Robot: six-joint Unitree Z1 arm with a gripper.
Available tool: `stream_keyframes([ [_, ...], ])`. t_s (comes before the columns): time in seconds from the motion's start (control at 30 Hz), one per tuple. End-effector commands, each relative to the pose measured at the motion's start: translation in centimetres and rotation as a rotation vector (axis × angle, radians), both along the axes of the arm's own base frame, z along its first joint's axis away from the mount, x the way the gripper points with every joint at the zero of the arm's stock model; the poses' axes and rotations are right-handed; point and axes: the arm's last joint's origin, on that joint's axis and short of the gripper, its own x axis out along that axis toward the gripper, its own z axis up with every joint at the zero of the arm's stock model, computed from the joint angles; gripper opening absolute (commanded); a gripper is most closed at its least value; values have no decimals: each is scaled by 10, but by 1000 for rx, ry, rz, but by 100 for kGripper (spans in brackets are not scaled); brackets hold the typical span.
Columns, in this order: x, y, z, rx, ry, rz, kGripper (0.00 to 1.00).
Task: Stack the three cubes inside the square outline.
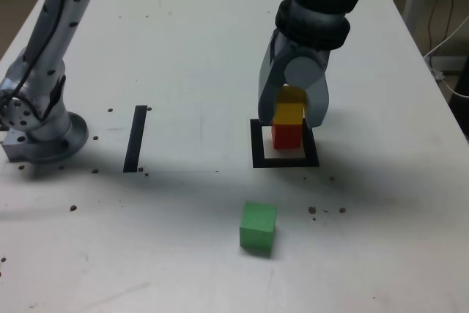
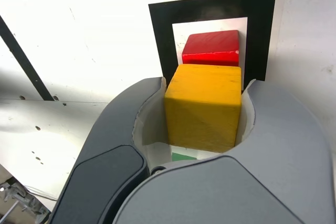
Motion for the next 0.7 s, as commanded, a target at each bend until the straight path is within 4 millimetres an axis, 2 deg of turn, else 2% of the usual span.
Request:
stream_keyframes([
  [0.0, 2, 1, -3, -2, 2, 5, 28],
  [0.37, 5, 2, -8, -12, 9, 3, 28],
  [0.43, 5, 2, -9, -13, 10, 2, 32],
  [0.5, 5, 2, -10, -15, 11, -1, 42],
  [0.67, 6, 3, -14, -19, 9, -12, 88],
])
